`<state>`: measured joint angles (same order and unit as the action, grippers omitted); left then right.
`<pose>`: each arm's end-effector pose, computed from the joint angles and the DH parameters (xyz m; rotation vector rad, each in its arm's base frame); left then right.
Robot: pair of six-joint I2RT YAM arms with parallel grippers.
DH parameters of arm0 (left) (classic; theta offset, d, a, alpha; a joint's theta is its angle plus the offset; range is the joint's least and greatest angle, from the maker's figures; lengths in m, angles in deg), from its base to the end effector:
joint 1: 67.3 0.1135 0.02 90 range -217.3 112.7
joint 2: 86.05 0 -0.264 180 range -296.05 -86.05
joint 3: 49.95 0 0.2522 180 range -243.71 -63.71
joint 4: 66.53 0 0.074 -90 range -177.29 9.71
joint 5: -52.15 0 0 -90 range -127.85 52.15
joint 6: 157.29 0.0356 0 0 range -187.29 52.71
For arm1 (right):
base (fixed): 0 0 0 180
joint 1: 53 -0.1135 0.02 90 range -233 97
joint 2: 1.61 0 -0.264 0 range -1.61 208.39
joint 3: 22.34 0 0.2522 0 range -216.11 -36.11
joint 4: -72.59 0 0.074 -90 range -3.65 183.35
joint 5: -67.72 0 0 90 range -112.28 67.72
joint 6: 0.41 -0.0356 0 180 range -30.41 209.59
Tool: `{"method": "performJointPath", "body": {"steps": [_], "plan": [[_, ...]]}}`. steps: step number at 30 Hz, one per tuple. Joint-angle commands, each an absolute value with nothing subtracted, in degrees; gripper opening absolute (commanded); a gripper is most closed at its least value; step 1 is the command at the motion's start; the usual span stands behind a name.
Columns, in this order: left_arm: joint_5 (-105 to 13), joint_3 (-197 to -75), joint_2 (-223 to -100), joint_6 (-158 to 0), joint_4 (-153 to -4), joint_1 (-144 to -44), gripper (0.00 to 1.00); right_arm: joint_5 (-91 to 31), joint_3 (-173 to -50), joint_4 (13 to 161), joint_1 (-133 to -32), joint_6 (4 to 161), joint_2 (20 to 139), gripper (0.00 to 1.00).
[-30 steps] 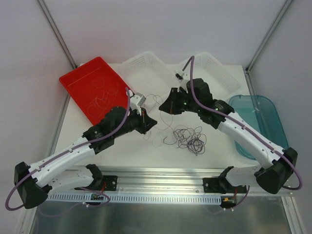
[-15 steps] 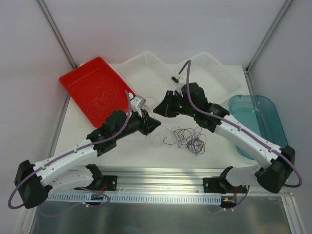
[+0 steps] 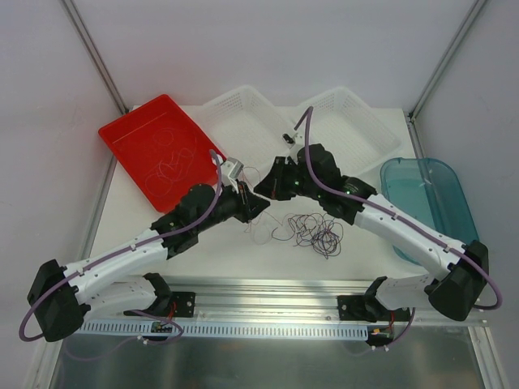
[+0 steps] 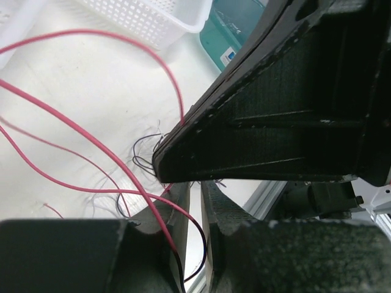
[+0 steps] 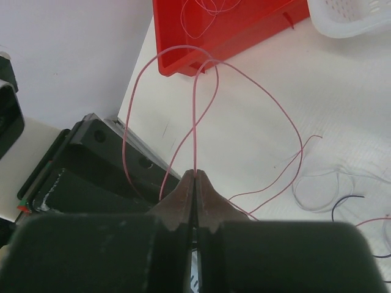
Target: Untangle the cables
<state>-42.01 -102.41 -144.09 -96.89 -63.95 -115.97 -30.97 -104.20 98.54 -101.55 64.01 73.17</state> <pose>0.1570 -0.1824 0.3072 0.3474 1.7063 -1.0913 0.1974 0.2316 0.3640 -0.5117 1.9653 0.9968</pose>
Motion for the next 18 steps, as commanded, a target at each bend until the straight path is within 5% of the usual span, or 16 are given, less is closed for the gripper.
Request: {"method": "performJointPath", "body": {"steps": [1, 18], "plan": [[-38.56, -101.33, -142.04, -98.75, -62.44, -115.91, 0.13, -28.44, -104.31, 96.45, -101.87, 63.49, 69.94, 0.01], [-36.18, -99.74, -140.19, -100.77, -63.86, -116.0, 0.42, -25.8, -104.05, 98.22, -102.13, 63.05, 68.35, 0.01]]}}
